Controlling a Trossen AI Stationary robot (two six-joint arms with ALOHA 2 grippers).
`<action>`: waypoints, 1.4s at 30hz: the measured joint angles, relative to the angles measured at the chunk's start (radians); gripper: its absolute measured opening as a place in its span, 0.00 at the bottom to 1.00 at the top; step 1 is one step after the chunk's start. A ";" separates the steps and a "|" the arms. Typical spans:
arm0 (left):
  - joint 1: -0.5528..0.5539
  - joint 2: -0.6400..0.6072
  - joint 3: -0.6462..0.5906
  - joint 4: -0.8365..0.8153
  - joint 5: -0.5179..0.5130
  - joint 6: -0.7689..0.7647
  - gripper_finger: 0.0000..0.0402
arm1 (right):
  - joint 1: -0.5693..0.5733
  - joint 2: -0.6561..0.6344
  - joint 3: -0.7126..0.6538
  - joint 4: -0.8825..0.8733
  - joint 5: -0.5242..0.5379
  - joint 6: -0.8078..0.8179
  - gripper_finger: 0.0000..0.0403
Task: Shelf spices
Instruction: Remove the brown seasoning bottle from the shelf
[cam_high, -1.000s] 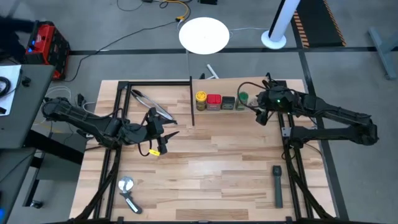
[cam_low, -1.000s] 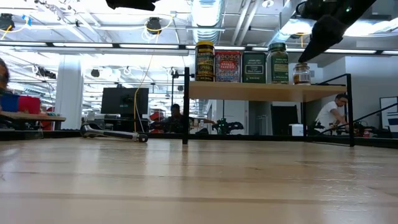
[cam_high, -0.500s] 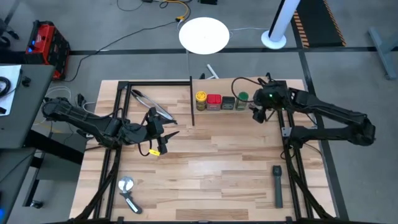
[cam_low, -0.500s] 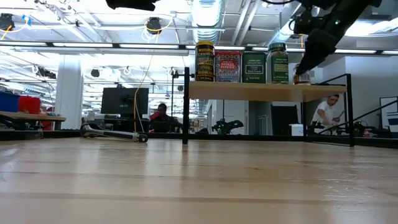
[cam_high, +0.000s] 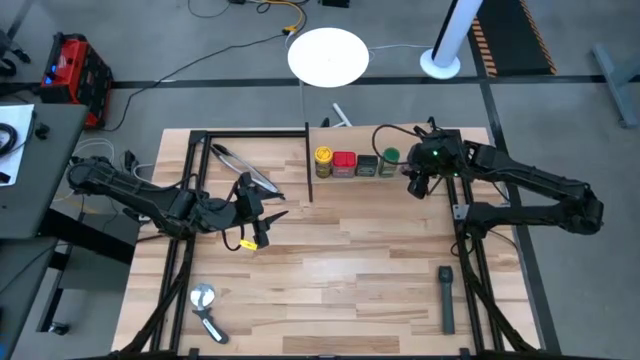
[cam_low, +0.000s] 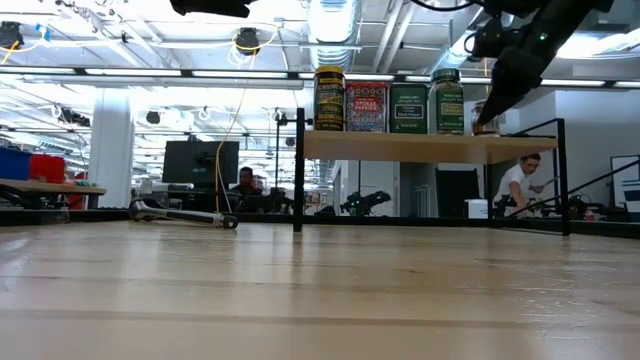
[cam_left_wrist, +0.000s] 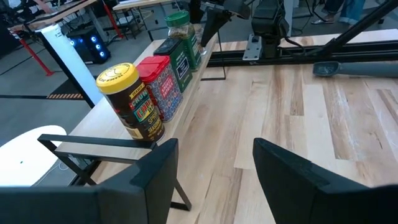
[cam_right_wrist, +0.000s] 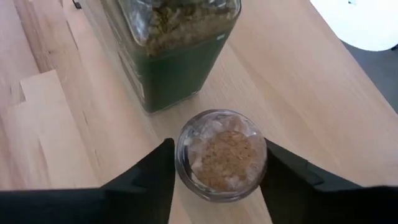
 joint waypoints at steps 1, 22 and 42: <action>0.000 0.000 0.000 0.000 0.000 0.000 0.50 | 0.001 0.000 0.000 -0.003 -0.001 0.002 0.47; 0.000 0.000 0.000 0.000 0.001 -0.010 0.50 | 0.291 -0.018 -0.002 0.056 -0.115 0.268 0.47; 0.000 0.000 0.000 0.066 -0.047 -0.018 0.50 | 0.553 0.441 -0.002 0.590 -0.070 0.261 0.47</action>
